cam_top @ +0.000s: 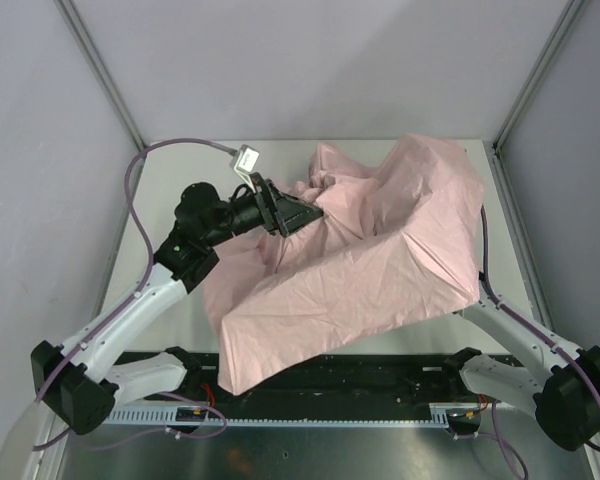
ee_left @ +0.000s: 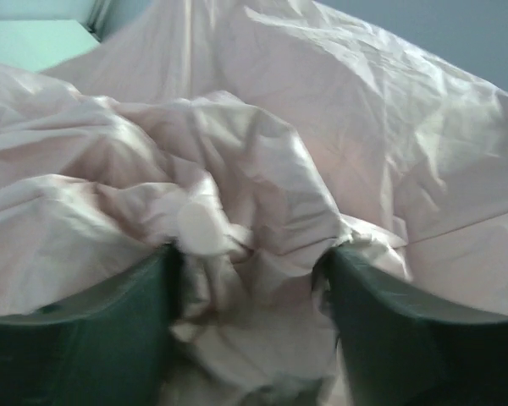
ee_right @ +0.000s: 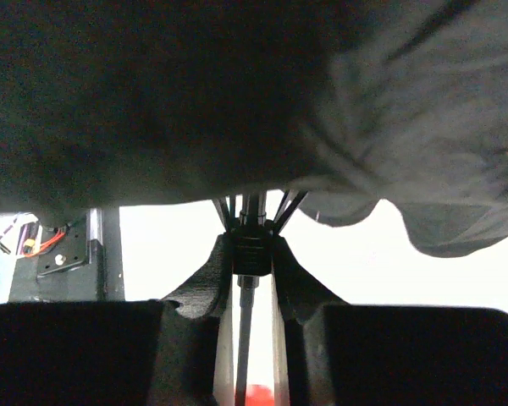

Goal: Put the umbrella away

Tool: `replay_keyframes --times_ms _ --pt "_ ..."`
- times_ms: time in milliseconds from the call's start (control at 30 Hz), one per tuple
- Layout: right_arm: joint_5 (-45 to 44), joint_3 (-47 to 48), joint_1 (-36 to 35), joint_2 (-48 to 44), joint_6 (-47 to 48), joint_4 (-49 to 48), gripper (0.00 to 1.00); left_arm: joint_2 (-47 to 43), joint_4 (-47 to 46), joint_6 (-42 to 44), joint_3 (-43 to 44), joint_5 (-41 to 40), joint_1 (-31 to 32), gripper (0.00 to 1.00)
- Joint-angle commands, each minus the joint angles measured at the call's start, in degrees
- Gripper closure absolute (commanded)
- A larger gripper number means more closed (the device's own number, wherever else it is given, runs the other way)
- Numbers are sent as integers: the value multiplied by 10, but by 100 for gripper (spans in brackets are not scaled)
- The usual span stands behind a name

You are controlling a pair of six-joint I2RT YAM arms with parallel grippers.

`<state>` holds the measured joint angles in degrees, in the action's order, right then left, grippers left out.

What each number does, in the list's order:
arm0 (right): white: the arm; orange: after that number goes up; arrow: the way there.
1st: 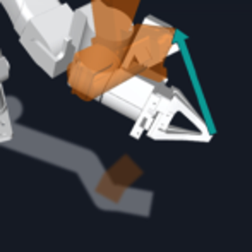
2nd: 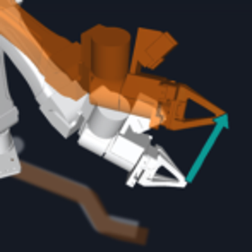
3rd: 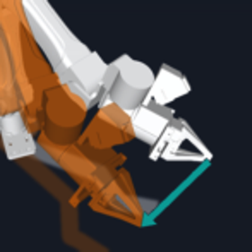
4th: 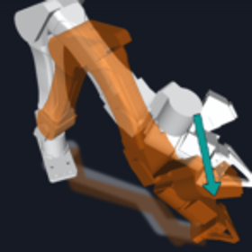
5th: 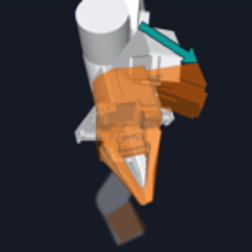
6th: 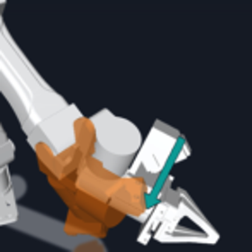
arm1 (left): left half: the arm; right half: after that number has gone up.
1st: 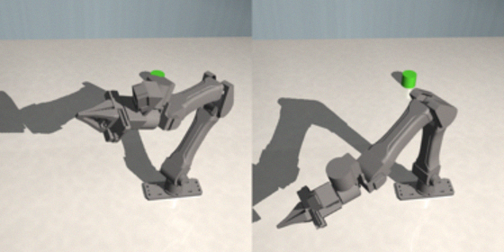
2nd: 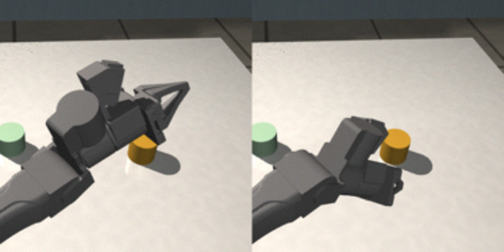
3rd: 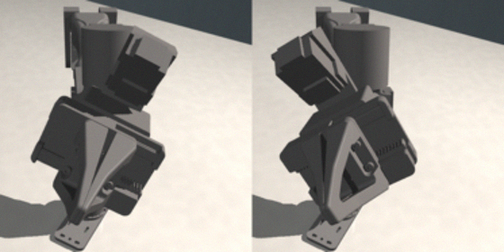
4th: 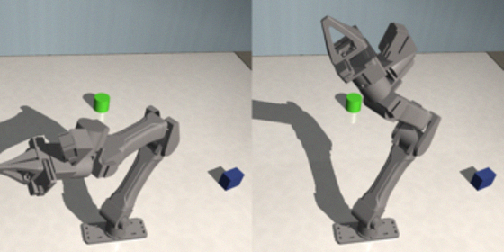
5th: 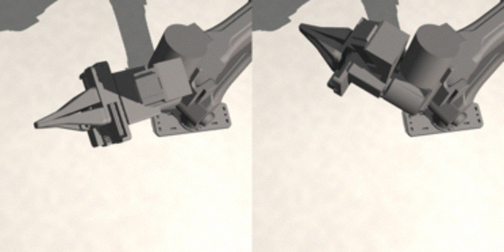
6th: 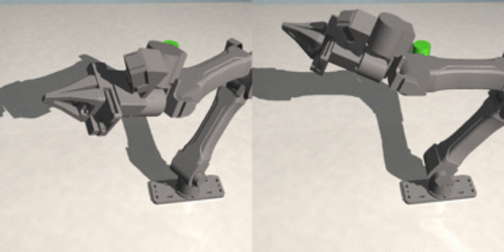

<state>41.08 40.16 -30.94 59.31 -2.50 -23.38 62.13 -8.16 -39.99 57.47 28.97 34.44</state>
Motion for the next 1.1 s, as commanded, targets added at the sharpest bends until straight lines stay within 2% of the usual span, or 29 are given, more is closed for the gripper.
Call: replay_keyframes --times_ms 0,67,100,133,200,333,433,600,700,767,867,1067 --pt "34 12 -21 -13 13 -35 100 20 -56 -12 12 44 1 46" --pt "1 11 -23 -16 1 -24 100 18 -64 -7 13 44 -1 74" --pt "-28 9 -24 -20 -9 -17 96 14 -66 -4 13 41 -3 87" --pt "-57 7 -26 -24 -19 -4 86 9 -68 -3 12 38 -6 94" --pt "-121 5 -28 -33 -40 38 65 -2 -77 -1 9 31 -14 98" --pt "-216 -12 -29 -59 -95 124 30 -24 -90 9 4 17 -33 100" --pt "-285 -19 -21 -91 -140 221 15 -39 -94 6 -2 3 -66 100" --pt "-367 -29 10 -164 -217 375 7 -51 -94 -10 -21 -2 -129 100" --pt "-381 -9 36 -182 -218 467 7 -53 -93 -14 -45 -14 -159 100" --pt "-402 28 51 -188 -208 534 9 -63 -86 -5 -68 -34 -176 100" --pt "-418 96 57 -205 -174 586 14 -69 -64 42 -91 -63 -187 100" --pt "-359 271 53 -157 -88 659 18 -51 -57 57 -107 -1 -220 100"
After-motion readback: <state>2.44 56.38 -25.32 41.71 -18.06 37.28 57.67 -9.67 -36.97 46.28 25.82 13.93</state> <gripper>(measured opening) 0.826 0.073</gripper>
